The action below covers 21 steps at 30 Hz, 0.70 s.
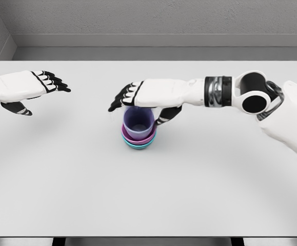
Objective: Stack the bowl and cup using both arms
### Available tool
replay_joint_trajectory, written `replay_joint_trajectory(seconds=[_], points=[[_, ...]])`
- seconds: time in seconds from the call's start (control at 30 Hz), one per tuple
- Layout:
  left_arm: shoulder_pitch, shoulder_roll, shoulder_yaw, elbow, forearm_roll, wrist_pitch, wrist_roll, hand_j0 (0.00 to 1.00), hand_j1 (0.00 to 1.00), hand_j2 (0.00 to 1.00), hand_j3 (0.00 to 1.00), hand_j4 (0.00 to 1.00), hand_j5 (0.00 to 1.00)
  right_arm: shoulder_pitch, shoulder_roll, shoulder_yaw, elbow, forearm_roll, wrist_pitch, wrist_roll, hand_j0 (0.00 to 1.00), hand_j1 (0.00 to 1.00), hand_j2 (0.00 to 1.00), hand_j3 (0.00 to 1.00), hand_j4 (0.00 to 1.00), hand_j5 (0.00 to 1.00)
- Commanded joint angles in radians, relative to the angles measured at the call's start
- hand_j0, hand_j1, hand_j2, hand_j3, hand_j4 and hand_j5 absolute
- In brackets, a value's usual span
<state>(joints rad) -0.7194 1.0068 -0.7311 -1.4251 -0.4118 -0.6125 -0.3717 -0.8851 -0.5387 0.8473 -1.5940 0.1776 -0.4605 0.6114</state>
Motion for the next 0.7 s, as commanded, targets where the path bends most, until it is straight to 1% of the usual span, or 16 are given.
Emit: replay_joint_trajectory(seconds=[0.0, 0.03, 0.07, 0.1, 0.13, 0.17, 0.2, 0.27, 0.33, 0.43, 0.53, 0.67], points=[[0.000, 0.001, 0.001, 0.000, 0.005, 0.002, 0.001, 1.00, 1.00, 1.00, 1.00, 1.00, 1.00, 0.002, -0.046, -0.099, -0.064, -0.006, -0.004, -0.001, 1.00, 1.00, 1.00, 1.00, 1.00, 1.00], [0.000, 0.001, 0.001, 0.000, 0.005, 0.002, 0.001, 1.00, 1.00, 1.00, 1.00, 1.00, 1.00, 0.005, -0.072, -0.138, -0.084, -0.007, -0.009, -0.001, 1.00, 1.00, 1.00, 1.00, 1.00, 1.00], [0.000, 0.001, 0.001, 0.000, 0.005, 0.002, 0.001, 1.00, 1.00, 1.00, 1.00, 1.00, 1.00, 0.017, -0.105, -0.186, -0.104, -0.010, -0.035, -0.001, 1.00, 1.00, 1.00, 1.00, 1.00, 1.00], [0.000, 0.001, 0.001, 0.000, 0.005, 0.002, 0.001, 1.00, 1.00, 1.00, 1.00, 1.00, 1.00, 0.054, -0.144, -0.235, -0.106, -0.012, -0.072, -0.001, 1.00, 1.00, 1.00, 1.00, 1.00, 1.00], [0.000, 0.001, 0.001, 0.000, 0.005, 0.002, 0.001, 1.00, 1.00, 1.00, 1.00, 1.00, 1.00, 0.090, -0.174, -0.266, -0.104, -0.015, -0.099, -0.001, 1.00, 1.00, 1.00, 1.00, 1.00, 1.00], [0.000, 0.001, 0.001, 0.000, 0.005, 0.002, 0.001, 1.00, 1.00, 1.00, 1.00, 1.00, 1.00, 0.118, -0.213, -0.274, -0.104, -0.017, -0.122, -0.001, 1.00, 1.00, 1.00, 1.00, 1.00, 1.00], [0.000, 0.001, 0.001, 0.000, 0.005, 0.002, 0.001, 1.00, 1.00, 1.00, 1.00, 1.00, 1.00, 0.127, -0.230, -0.278, -0.101, -0.018, -0.127, -0.001, 1.00, 1.00, 1.00, 1.00, 1.00, 1.00], [0.000, 0.001, 0.001, 0.000, 0.007, 0.002, 0.001, 1.00, 1.00, 1.00, 1.00, 1.00, 1.00, 0.155, -0.294, -0.289, -0.095, -0.018, -0.150, -0.001, 1.00, 1.00, 1.00, 1.00, 1.00, 1.00], [0.000, 0.001, 0.001, 0.000, 0.007, 0.002, 0.001, 1.00, 1.00, 1.00, 1.00, 1.00, 1.00, 0.221, -0.331, -0.326, -0.092, -0.020, -0.150, -0.001, 1.00, 1.00, 1.00, 1.00, 1.00, 1.00], [0.000, 0.000, 0.001, 0.000, 0.016, 0.002, 0.001, 1.00, 1.00, 1.00, 1.00, 1.00, 1.00, 0.259, -0.362, -0.329, -0.070, -0.018, -0.150, -0.001, 1.00, 1.00, 1.00, 1.00, 1.00, 1.00], [0.000, 0.001, 0.001, -0.003, 0.016, 0.002, 0.002, 1.00, 1.00, 1.00, 1.00, 1.00, 1.00, 0.296, -0.376, -0.353, 0.026, -0.018, -0.150, -0.001, 1.00, 1.00, 1.00, 1.00, 1.00, 1.00], [0.002, 0.001, 0.001, -0.001, 0.011, 0.002, 0.002, 1.00, 1.00, 1.00, 1.00, 1.00, 1.00, 0.299, -0.374, -0.353, 0.031, -0.020, -0.150, -0.001, 1.00, 1.00, 1.00, 1.00, 1.00, 1.00]])
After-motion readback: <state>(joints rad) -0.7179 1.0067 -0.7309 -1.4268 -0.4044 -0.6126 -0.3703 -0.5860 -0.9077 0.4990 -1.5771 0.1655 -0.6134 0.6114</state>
